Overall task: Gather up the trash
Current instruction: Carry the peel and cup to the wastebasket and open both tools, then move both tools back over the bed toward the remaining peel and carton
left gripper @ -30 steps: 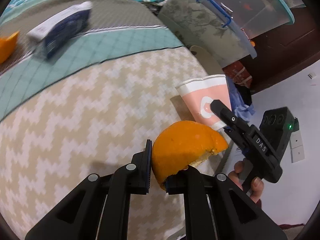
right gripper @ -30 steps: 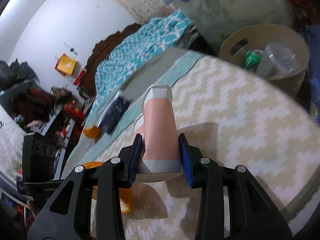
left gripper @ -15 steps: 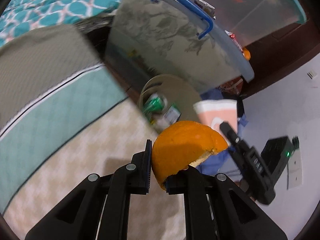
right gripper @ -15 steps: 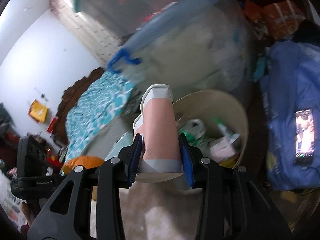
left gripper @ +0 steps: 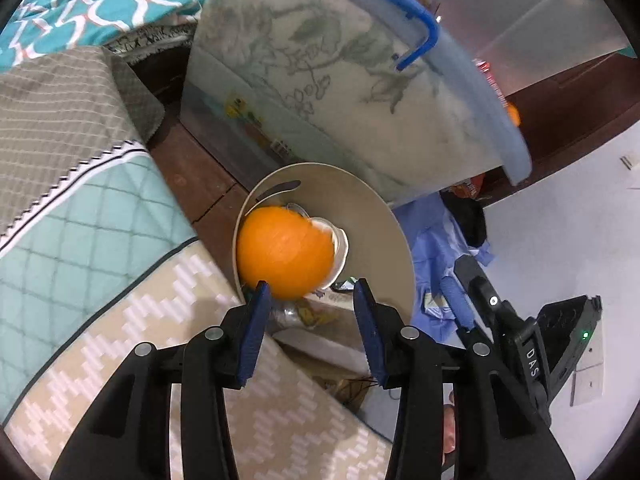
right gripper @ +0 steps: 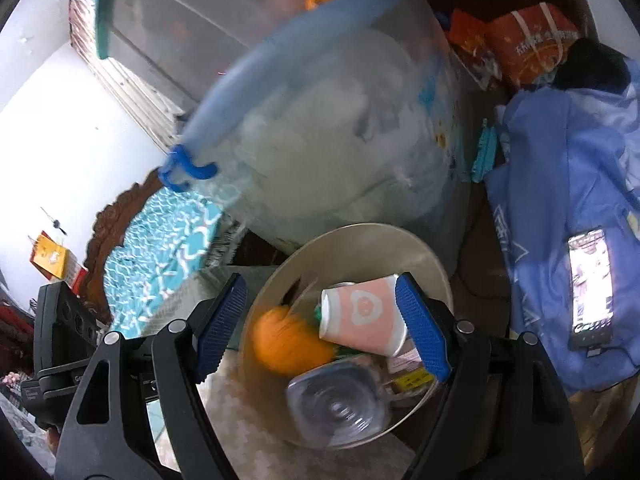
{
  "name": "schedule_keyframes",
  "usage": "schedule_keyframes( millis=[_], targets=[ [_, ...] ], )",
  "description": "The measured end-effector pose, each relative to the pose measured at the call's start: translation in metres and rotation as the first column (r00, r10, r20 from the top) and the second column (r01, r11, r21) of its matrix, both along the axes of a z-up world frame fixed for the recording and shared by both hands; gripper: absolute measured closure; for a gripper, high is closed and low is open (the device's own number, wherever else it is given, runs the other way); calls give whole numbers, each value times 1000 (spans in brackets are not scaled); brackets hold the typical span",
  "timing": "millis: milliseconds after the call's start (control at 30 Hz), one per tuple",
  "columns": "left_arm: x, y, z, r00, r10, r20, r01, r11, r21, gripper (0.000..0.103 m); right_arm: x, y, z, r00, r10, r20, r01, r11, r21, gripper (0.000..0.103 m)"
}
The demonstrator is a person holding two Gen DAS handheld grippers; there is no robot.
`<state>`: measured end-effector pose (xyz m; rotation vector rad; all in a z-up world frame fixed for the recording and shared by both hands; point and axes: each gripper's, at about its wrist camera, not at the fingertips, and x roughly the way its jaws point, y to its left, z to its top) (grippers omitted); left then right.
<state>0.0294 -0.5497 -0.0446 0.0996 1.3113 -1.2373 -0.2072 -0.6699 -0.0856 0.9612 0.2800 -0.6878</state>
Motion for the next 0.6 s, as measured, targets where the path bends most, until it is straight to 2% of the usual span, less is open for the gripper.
schedule_keyframes(
  millis=[133, 200, 367, 533, 600],
  targets=[
    [-3, 38, 13, 1000, 0, 16, 1, 999, -46, 62, 16, 36, 5, 996, 81, 40, -82, 997, 5, 25],
    [-9, 63, 16, 998, -7, 60, 10, 999, -52, 62, 28, 58, 3, 989, 138, 49, -139, 990, 20, 25],
    [-28, 121, 6, 982, -26, 189, 26, 1000, 4, 61, 35, 104, -6, 981, 187, 47, -189, 981, 44, 25],
    [-49, 162, -5, 955, -59, 291, 48, 998, 46, 61, 24, 140, -9, 982, 191, -7, -190, 981, 38, 25],
    [-56, 177, -7, 945, -57, 321, 42, 998, 52, 58, 19, 151, -8, 981, 191, -23, -190, 981, 36, 25]
  ],
)
